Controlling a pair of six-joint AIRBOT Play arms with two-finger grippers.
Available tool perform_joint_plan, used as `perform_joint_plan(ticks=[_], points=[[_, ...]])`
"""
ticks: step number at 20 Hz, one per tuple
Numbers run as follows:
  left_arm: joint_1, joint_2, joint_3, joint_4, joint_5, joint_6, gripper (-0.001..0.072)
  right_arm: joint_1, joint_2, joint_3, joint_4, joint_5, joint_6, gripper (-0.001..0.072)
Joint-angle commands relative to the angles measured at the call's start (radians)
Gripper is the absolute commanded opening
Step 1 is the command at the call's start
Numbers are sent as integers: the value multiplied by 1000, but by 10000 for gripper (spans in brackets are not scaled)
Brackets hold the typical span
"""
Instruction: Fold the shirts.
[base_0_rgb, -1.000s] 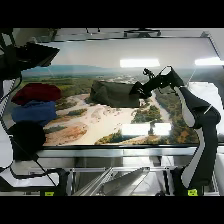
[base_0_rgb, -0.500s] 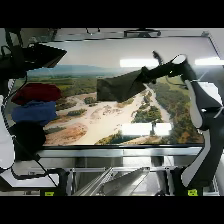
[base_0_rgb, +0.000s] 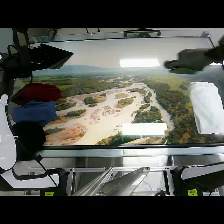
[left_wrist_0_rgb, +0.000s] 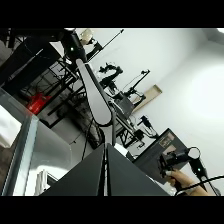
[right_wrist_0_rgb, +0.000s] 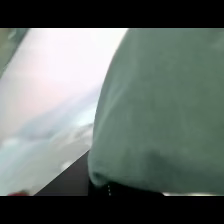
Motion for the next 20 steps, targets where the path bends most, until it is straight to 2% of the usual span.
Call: perform_joint_plan(ticks=[1, 3, 5, 7, 8, 9, 10, 11, 13, 17, 18, 19, 20], points=[[-26, 0, 0, 2, 0, 1, 21, -159, 205, -276, -378, 50, 118, 14], [-40, 0, 0, 4, -1, 1, 21, -194, 343, -550, -533, -14, 147, 15], [-54, 0, 0, 4, 0, 2, 21, -233, 437, -808, -537, -122, 145, 16], [-66, 0, 0, 8, 0, 2, 21, -260, 463, -975, -540, -185, 109, 21], [-69, 0, 0, 9, -2, 1, 21, -272, 456, -1014, -540, -190, 84, 100], [-68, 0, 0, 9, -5, 1, 21, -281, 442, -1030, -543, -179, 59, 440], [-68, 0, 0, 9, -4, 1, 21, -282, 430, -1027, -543, -151, 27, 720], [-68, 0, 0, 8, -3, 1, 21, -282, 430, -1018, -542, -115, 5, 698], [-68, 0, 0, 7, 1, 0, 21, -282, 431, -945, -517, -23, 6, 698], [-68, 0, 0, 6, 7, 0, 19, -250, 432, -626, -324, 129, 6, 690], [-68, 0, 0, 7, 21, -6, 16, -224, 435, -558, -267, 135, 6, 538], [-66, 0, 0, 8, 30, -19, 8, -193, 439, -513, -214, 132, 6, 241], [-61, 2, 0, 12, 36, -19, 1, -149, 452, -494, -161, 104, 5, 32]])
